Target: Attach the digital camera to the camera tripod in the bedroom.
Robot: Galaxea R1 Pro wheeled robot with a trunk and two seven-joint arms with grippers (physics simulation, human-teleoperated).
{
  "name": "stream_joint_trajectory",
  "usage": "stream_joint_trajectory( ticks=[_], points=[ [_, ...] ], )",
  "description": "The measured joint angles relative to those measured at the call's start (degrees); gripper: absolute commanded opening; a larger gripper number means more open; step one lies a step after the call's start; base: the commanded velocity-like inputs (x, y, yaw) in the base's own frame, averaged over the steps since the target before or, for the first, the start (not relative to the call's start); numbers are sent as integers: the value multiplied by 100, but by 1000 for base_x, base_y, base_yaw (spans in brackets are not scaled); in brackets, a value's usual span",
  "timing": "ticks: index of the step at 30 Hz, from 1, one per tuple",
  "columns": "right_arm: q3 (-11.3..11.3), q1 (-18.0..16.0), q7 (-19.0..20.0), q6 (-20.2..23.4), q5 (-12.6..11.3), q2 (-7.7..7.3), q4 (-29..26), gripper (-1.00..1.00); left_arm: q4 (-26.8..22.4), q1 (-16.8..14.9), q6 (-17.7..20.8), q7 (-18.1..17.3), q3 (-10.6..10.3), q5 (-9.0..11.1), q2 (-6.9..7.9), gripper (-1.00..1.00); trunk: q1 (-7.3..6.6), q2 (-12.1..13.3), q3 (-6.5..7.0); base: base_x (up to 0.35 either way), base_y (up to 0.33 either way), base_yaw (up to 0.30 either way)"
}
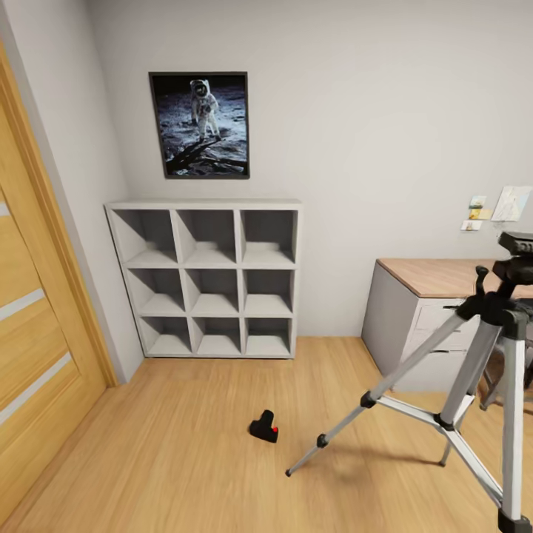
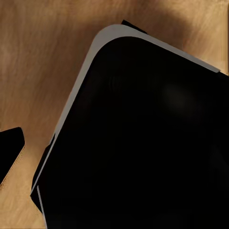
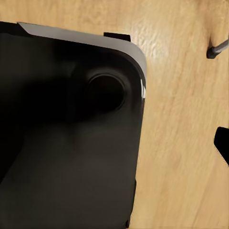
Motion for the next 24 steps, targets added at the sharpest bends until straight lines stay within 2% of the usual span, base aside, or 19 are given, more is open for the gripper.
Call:
stream_joint_trajectory(
  ticks=[14, 24],
  points=[
    [0, 1, -12, -15, 6, 13, 0, 100, 0, 1, -2, 4, 2, 1, -8, 100, 0, 0, 0, 320, 169, -8],
    [0, -1, -9, 4, -7, 32, 1, 100, 0, 1, -8, 4, 6, 1, -9, 100, 0, 0, 0, 295, 217, -200]
  ],
)
